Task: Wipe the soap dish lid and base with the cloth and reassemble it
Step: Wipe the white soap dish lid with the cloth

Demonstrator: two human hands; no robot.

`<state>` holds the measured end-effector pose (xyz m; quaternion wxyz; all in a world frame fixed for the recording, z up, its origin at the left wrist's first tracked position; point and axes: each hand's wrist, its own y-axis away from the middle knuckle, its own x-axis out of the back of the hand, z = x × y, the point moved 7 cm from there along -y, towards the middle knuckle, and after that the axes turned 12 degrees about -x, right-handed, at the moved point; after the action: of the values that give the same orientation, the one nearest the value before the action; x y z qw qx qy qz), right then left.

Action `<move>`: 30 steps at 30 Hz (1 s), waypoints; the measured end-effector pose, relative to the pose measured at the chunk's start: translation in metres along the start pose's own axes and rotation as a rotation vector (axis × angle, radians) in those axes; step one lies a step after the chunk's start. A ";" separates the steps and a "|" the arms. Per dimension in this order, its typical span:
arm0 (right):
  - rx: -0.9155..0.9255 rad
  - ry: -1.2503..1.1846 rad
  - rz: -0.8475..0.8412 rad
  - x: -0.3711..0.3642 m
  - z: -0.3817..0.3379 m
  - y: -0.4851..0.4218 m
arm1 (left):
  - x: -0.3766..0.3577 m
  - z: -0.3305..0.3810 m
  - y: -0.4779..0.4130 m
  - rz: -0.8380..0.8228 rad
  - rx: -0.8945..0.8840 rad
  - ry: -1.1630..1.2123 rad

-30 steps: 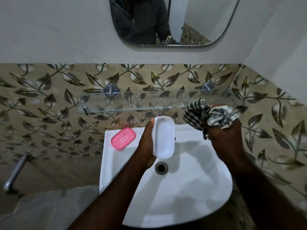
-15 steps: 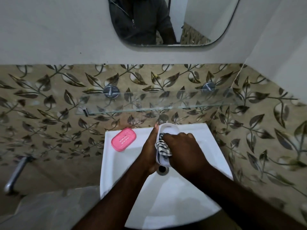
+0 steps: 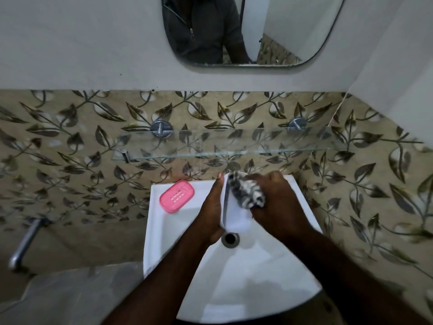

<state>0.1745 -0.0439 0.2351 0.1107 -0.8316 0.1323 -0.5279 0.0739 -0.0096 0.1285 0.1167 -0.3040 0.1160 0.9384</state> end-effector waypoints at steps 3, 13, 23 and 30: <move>0.153 0.313 -0.024 -0.026 -0.016 0.017 | -0.001 -0.007 -0.001 0.020 0.049 -0.019; -0.316 -0.534 -0.309 -0.039 0.020 0.041 | 0.002 0.001 0.004 0.061 -0.023 -0.164; -0.322 -0.320 -0.328 -0.044 0.014 0.045 | -0.014 0.015 0.006 0.048 -0.123 -0.188; -0.797 -1.215 -0.206 -0.030 0.039 0.027 | -0.014 0.014 0.012 0.062 -0.072 0.031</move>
<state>0.1951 -0.0575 0.1840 -0.1967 -0.9629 0.1507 0.1068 0.0735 -0.0193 0.1495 0.0747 -0.3187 0.0934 0.9403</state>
